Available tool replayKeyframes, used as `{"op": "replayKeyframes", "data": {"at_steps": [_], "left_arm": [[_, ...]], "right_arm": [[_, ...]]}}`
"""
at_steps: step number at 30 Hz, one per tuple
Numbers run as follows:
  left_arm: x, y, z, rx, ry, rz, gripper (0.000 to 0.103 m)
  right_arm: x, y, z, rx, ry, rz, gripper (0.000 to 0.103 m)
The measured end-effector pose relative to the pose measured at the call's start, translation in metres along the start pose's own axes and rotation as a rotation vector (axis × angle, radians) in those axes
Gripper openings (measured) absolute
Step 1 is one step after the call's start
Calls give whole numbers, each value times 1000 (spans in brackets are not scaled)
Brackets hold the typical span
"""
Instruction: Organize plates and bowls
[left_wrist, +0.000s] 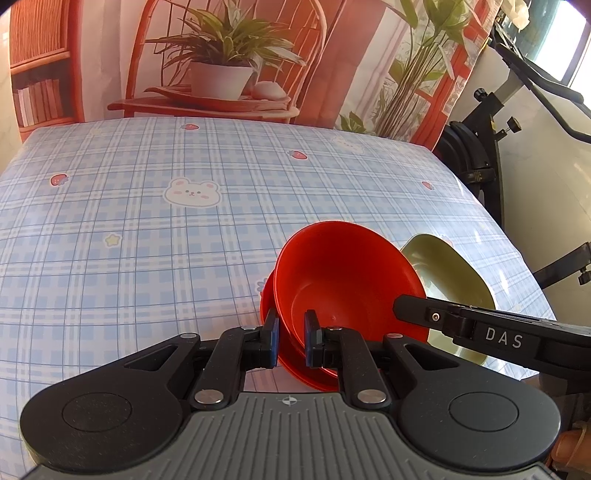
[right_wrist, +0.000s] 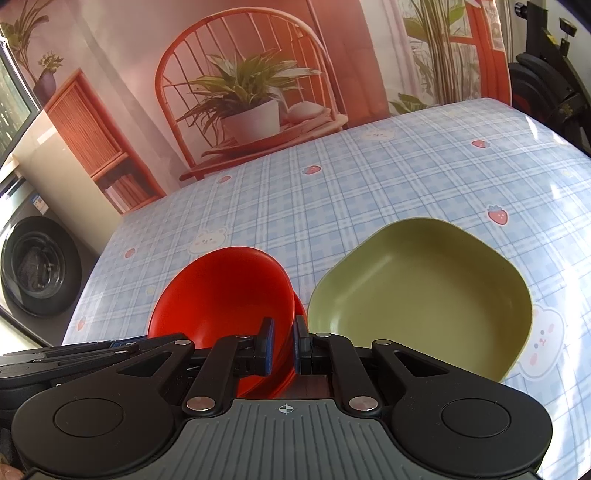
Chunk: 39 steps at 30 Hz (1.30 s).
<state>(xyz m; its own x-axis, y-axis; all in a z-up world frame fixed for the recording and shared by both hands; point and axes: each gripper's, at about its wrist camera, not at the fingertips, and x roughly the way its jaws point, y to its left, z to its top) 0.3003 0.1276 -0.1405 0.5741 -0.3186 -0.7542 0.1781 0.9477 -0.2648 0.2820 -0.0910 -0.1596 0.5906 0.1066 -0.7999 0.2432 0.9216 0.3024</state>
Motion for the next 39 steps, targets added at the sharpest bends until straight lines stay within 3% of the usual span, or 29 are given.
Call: {"op": "replayKeyframes", "data": {"at_steps": [16,27,39], "left_arm": [[-1,2,1,-2,-1,4,14],[-3,7,4,-33,-13,6,15],[8,11,2,-83,14,9,19]], "right_arm": [[1,-1,-1,1,2,-2,9],[-5,5,-7,-59,-7,-19,17],[-3,1,-16,-27,45,8,18]]}}
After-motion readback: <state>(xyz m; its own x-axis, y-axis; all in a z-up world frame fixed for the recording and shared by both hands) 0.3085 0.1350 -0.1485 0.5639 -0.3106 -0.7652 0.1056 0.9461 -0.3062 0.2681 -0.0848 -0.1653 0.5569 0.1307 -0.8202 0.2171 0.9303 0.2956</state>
